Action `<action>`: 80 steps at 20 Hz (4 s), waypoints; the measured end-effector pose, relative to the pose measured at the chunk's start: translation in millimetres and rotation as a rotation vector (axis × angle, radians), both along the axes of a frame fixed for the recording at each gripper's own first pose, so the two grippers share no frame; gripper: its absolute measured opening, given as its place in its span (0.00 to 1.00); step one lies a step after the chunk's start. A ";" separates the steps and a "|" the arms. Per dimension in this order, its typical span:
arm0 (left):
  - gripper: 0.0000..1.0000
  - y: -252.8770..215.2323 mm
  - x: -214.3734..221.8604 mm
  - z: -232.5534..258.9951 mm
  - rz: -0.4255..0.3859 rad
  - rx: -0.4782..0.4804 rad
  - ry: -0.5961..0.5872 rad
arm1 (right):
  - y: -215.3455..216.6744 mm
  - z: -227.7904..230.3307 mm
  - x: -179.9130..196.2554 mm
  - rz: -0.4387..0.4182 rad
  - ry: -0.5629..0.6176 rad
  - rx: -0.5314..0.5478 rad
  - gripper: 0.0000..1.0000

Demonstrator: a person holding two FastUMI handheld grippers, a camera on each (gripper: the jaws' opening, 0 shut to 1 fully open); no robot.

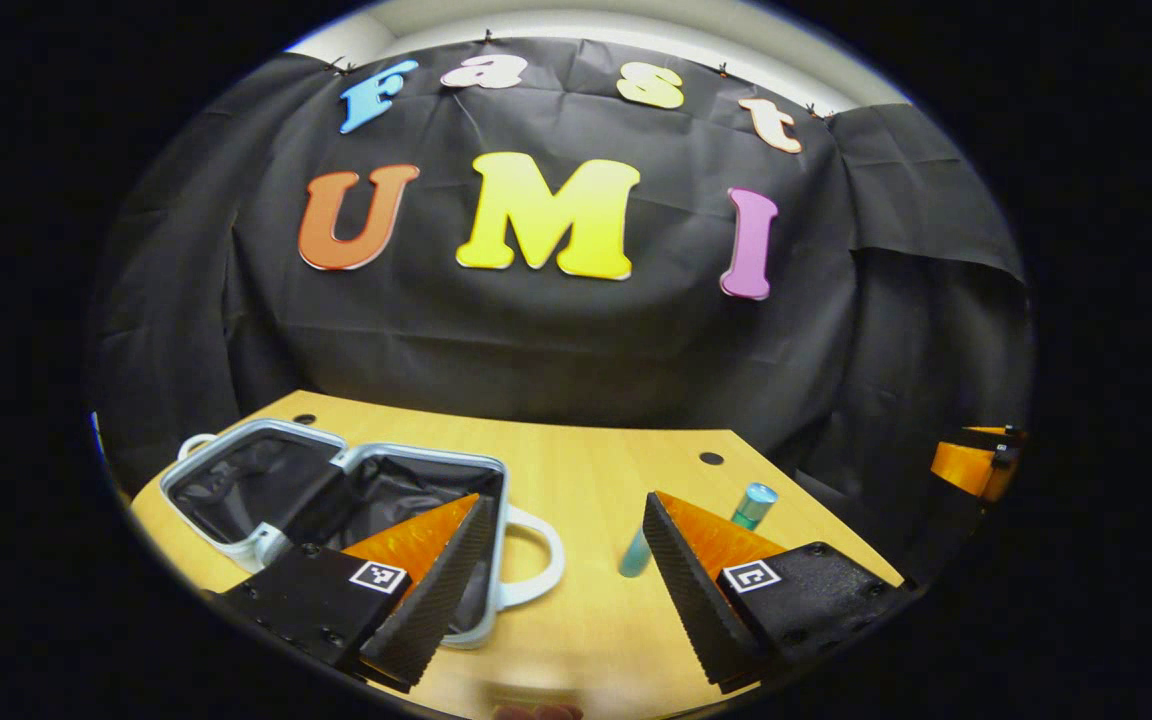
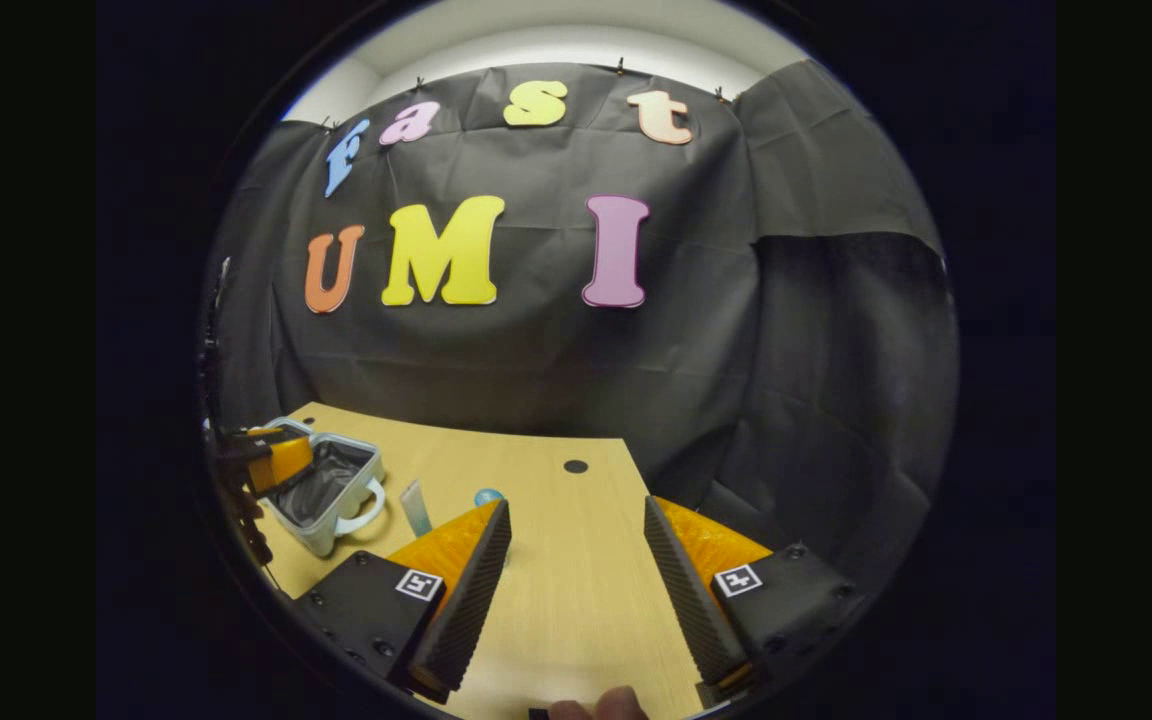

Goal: First open the suitcase, pack the skin care products into it, and then close the suitcase.

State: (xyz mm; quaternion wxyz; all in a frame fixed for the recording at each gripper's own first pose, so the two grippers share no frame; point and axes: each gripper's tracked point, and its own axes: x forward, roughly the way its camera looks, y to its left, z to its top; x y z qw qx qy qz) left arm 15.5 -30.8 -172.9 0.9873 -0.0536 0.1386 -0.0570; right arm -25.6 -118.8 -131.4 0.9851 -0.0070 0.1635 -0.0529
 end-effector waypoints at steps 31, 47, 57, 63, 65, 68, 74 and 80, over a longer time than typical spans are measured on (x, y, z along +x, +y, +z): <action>0.38 -72.3 50.9 -99.3 -0.166 -0.039 0.360 | 18.5 -101.5 15.0 0.119 0.223 0.016 0.80; 0.38 85.2 -71.9 -22.3 0.152 -0.091 0.402 | 101.4 -237.4 153.1 0.101 0.394 0.136 0.57; 0.38 171.4 -54.3 -35.0 0.147 -0.110 0.504 | 120.4 -200.7 135.2 0.186 0.414 0.222 0.32; 0.38 198.3 -14.4 -82.1 0.038 -0.107 0.700 | 136.0 -120.4 69.0 0.304 0.474 0.366 0.32; 0.38 202.4 -4.4 -99.9 0.011 -0.116 0.788 | 137.1 -90.7 53.1 0.332 0.464 0.385 0.32; 0.39 210.7 -0.1 -132.7 -0.041 -0.097 0.951 | 135.8 -57.0 39.3 0.342 0.433 0.393 0.32; 0.38 211.3 -1.5 -166.4 -0.139 -0.061 1.252 | 130.9 -20.5 16.7 0.343 0.384 0.404 0.29; 0.38 205.7 -4.6 -179.2 -0.133 -0.087 1.415 | 111.9 -12.4 6.9 0.291 0.364 0.438 0.32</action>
